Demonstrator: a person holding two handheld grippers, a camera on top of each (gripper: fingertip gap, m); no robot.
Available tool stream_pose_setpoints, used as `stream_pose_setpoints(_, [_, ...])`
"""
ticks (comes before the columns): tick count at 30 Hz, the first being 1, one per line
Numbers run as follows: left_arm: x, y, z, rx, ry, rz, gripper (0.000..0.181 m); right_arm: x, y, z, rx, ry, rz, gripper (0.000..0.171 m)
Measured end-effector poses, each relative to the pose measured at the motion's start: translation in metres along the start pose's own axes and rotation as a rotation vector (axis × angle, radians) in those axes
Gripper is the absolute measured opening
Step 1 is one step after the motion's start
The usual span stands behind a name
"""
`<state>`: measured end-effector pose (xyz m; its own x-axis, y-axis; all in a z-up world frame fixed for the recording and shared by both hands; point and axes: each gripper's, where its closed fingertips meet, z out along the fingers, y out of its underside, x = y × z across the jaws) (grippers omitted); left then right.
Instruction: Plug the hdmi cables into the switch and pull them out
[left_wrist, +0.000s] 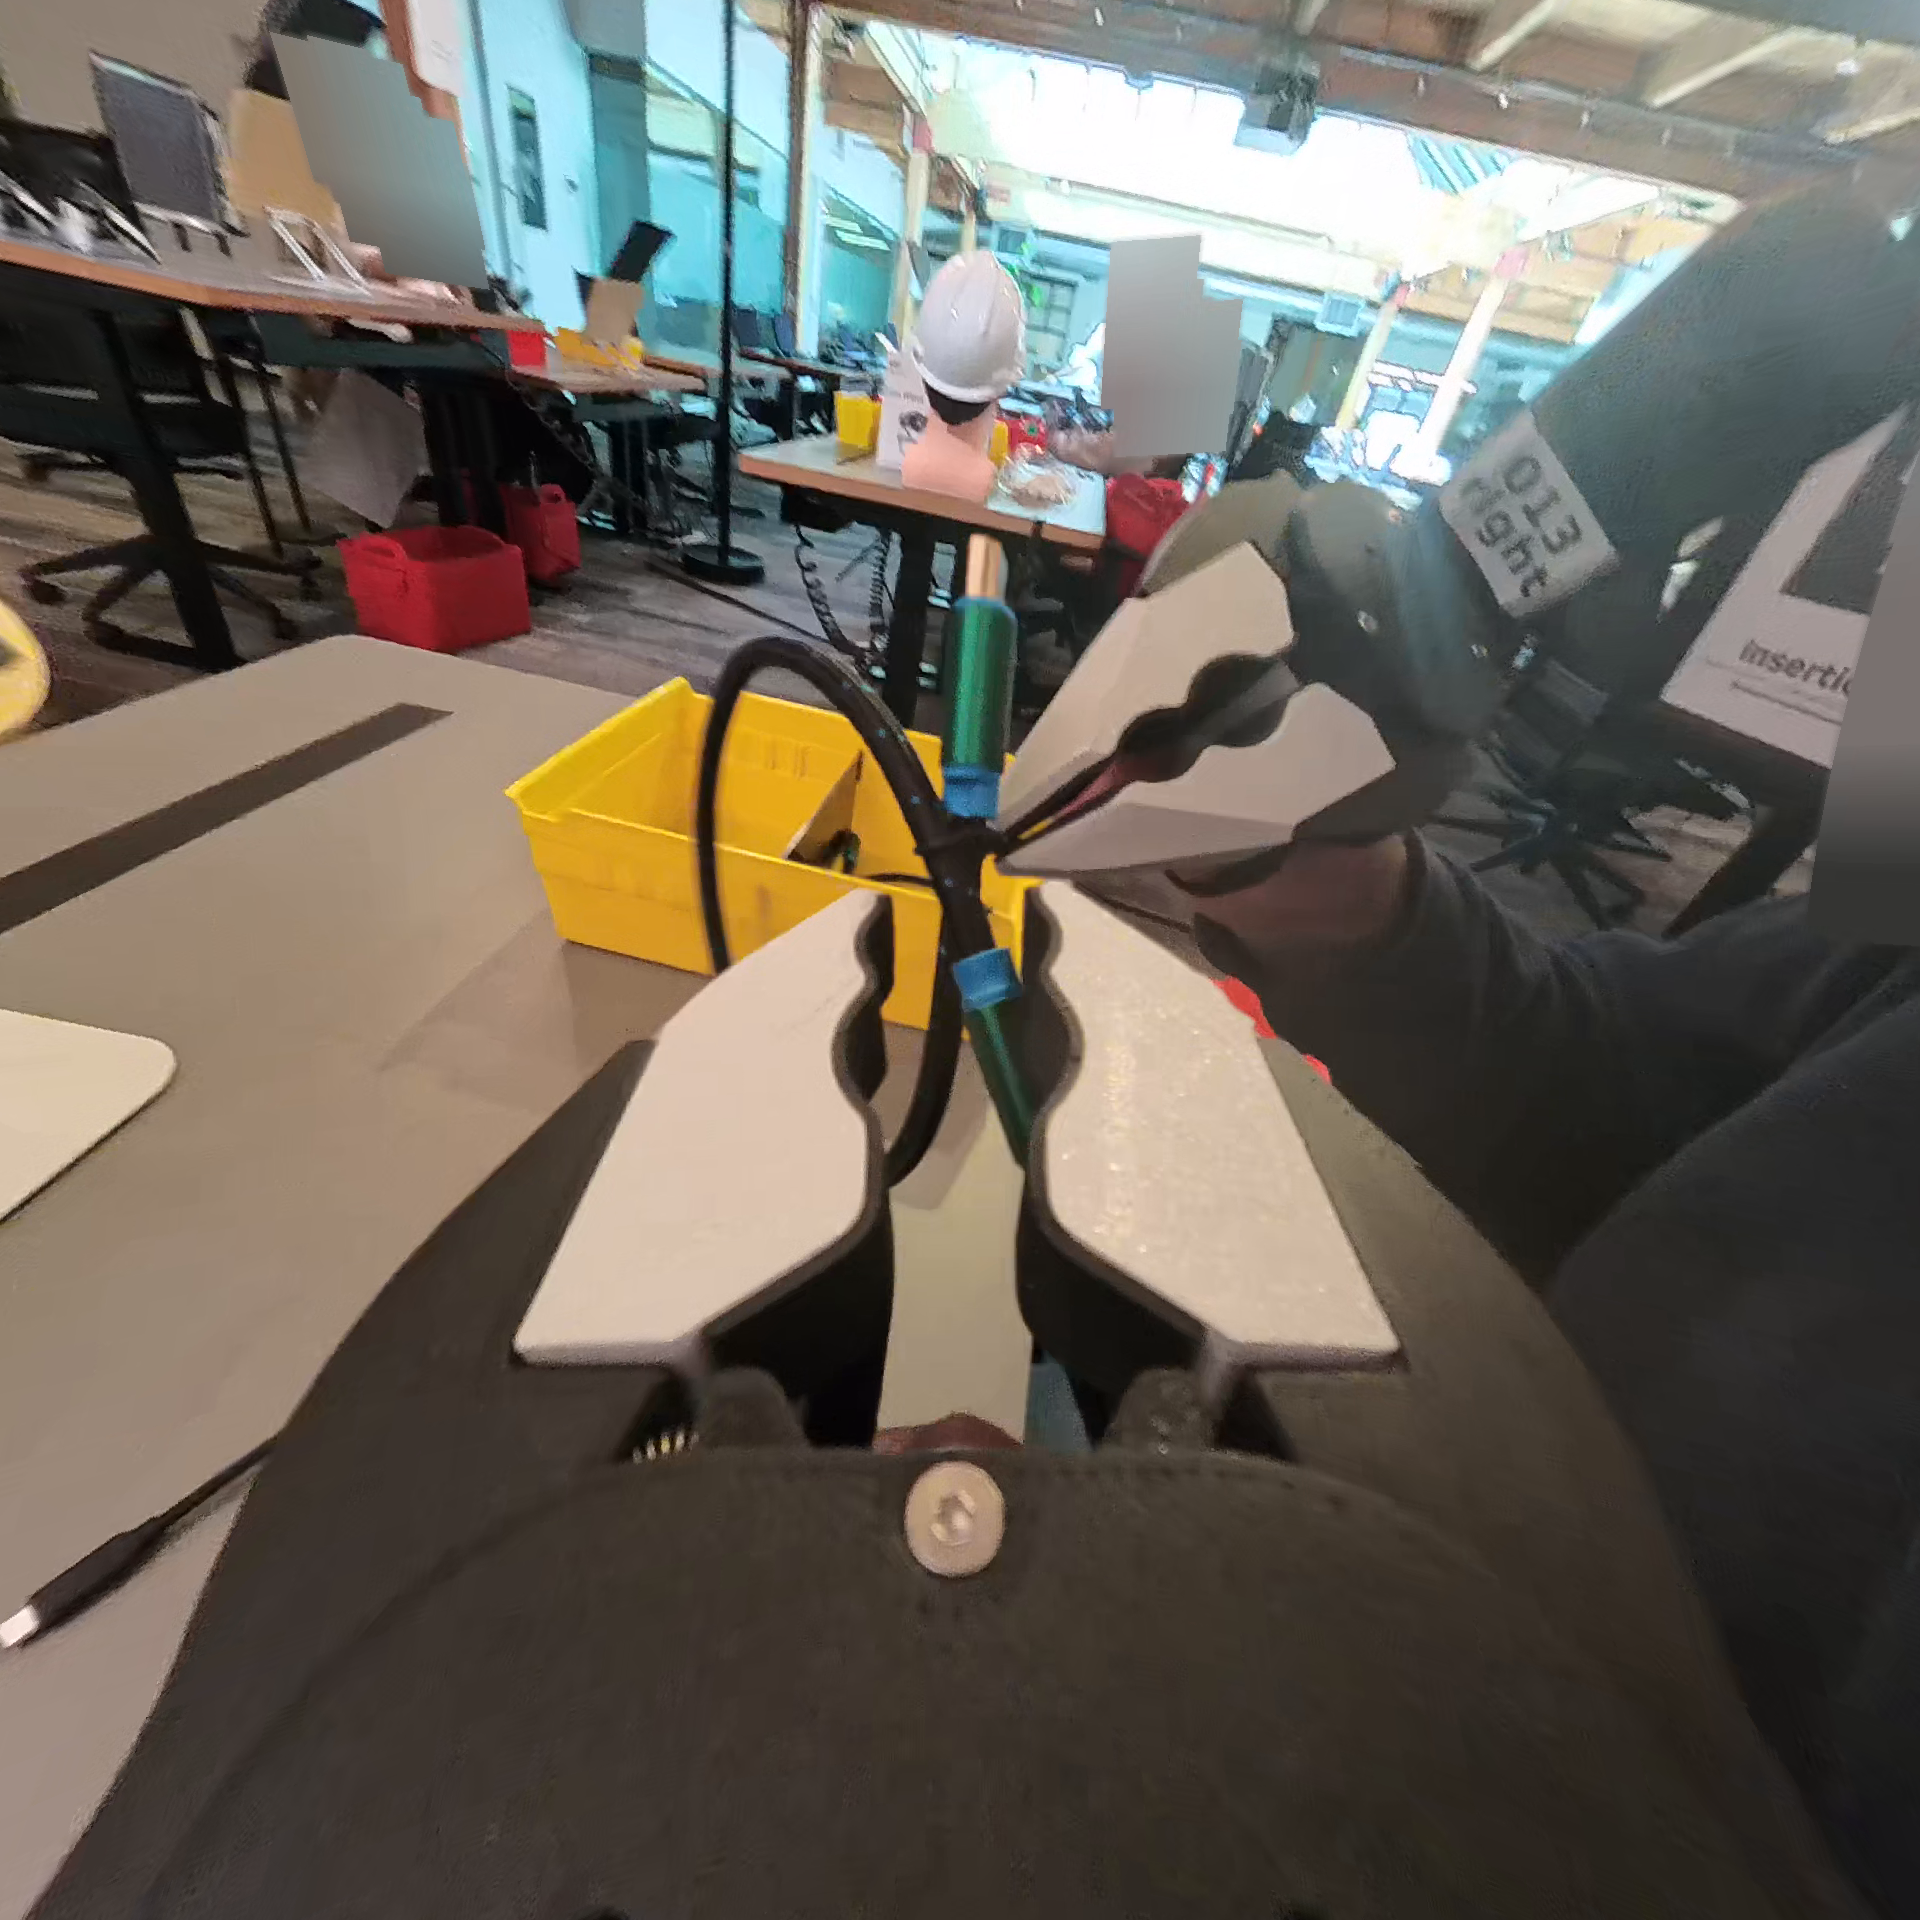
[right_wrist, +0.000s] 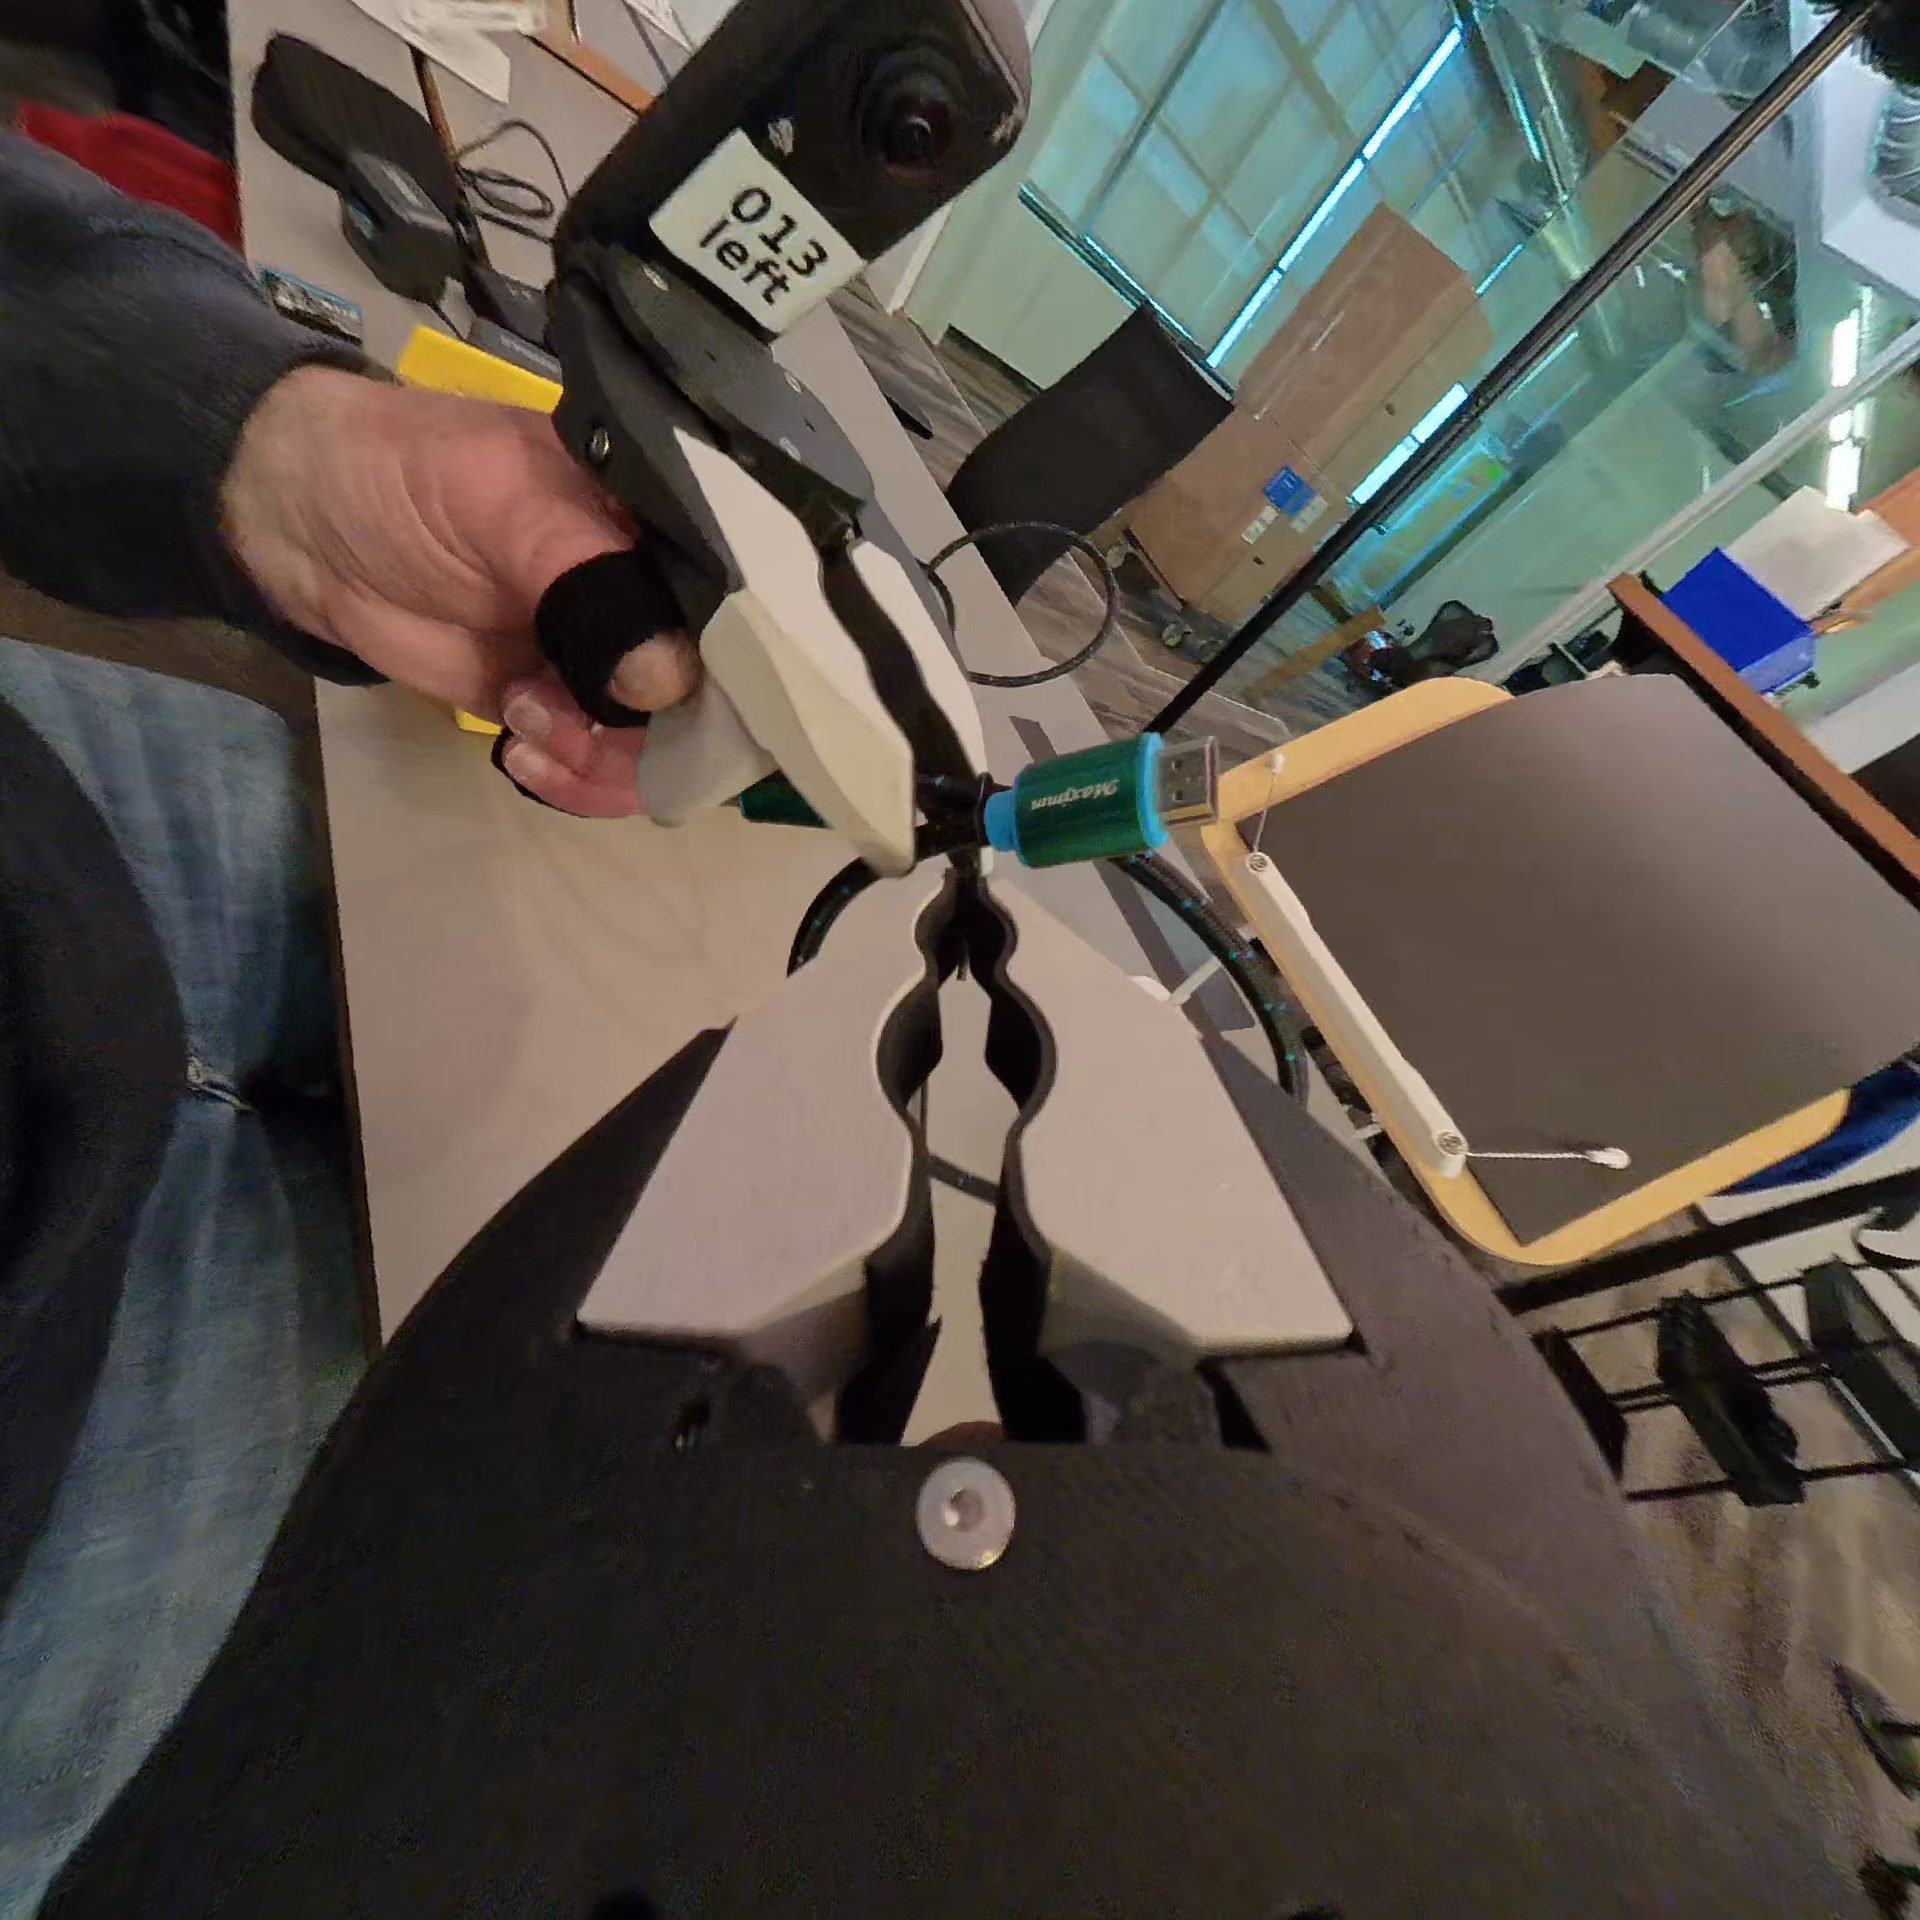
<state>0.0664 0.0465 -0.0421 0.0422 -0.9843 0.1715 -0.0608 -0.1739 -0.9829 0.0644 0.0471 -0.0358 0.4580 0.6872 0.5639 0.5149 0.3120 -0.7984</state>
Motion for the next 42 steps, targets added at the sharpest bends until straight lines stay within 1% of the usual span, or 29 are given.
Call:
stream_pose_setpoints(1, [0.002,0.004,0.002,-0.025,0.02,-0.007,0.023,-0.002,0.0,0.0,0.007,-0.023,0.014,0.0])
stream_pose_setpoints(5, [0.006,0.01,0.004,-0.048,0.049,-0.032,0.012,-0.005,0.0,0.001,0.026,-0.073,0.036,0.0])
stream_pose_setpoints(6, [0.004,0.009,0.003,-0.039,0.053,-0.056,0.007,-0.006,-0.002,0.0,0.039,-0.076,0.038,0.0])
stream_pose_setpoints(7, [0.004,0.008,0.003,-0.029,0.063,-0.076,0.007,-0.005,-0.002,0.0,0.034,-0.066,0.029,0.0])
stream_pose_setpoints(9, [0.002,0.01,0.004,-0.032,0.051,-0.108,0.007,-0.002,0.001,0.002,-0.017,0.0,-0.074,0.0])
stream_pose_setpoints(10, [0.001,0.01,0.004,-0.024,0.055,-0.139,0.007,-0.001,0.003,0.003,-0.045,0.051,-0.158,0.0])
stream_pose_setpoints(13, [-0.002,0.014,0.005,-0.033,0.064,-0.232,0.006,0.002,0.011,0.006,-0.195,0.236,-0.516,0.0])
stream_pose_setpoints(14, [-0.003,0.014,0.005,-0.022,0.069,-0.263,0.007,0.002,0.013,0.008,-0.224,0.275,-0.594,0.0])
stream_pose_setpoints(15, [-0.005,0.015,0.004,-0.015,0.075,-0.291,0.006,0.0,0.015,0.01,-0.229,0.275,-0.609,0.0])
stream_pose_setpoints(16, [-0.007,0.018,0.004,-0.027,0.067,-0.295,0.007,-0.002,0.018,0.011,-0.212,0.24,-0.556,0.0])
stream_pose_setpoints(18, [-0.007,0.02,0.005,-0.023,0.056,-0.275,0.007,-0.001,0.014,0.008,-0.082,0.153,-0.298,0.001])
stream_pose_setpoints(20, [-0.008,0.017,0.004,-0.023,0.041,-0.245,0.006,0.007,0.004,-0.002,0.047,0.101,-0.051,0.014])
stream_pose_setpoints(22, [-0.01,0.011,0.001,-0.004,0.017,-0.181,0.006,0.011,0.001,-0.008,0.118,0.028,0.153,0.019])
stream_pose_setpoints(25, [-0.009,0.008,0.001,-0.002,0.013,-0.152,0.007,0.003,0.005,-0.003,0.147,-0.123,0.382,0.018])
stream_pose_setpoints(28, [-0.007,0.01,0.002,-0.006,0.01,-0.134,0.007,-0.004,0.005,0.001,0.193,-0.205,0.532,0.015])
stream_pose_setpoints(30, [-0.007,0.01,0.002,-0.005,0.0,-0.113,0.007,-0.008,0.006,0.004,0.203,-0.243,0.594,0.012])
stream_pose_setpoints(32, [-0.005,0.007,0.001,0.006,0.01,-0.103,0.007,-0.013,0.005,0.005,0.212,-0.28,0.63,0.0])
stream_pose_setpoints(37, [-0.004,0.007,0.001,-0.002,0.0,-0.081,0.007,-0.009,0.0,0.001,0.258,-0.254,0.649,0.0])
stream_pose_setpoints(42, [-0.004,0.008,0.002,-0.011,-0.015,-0.061,0.007,-0.006,0.002,-0.001,0.161,-0.143,0.452,0.0])
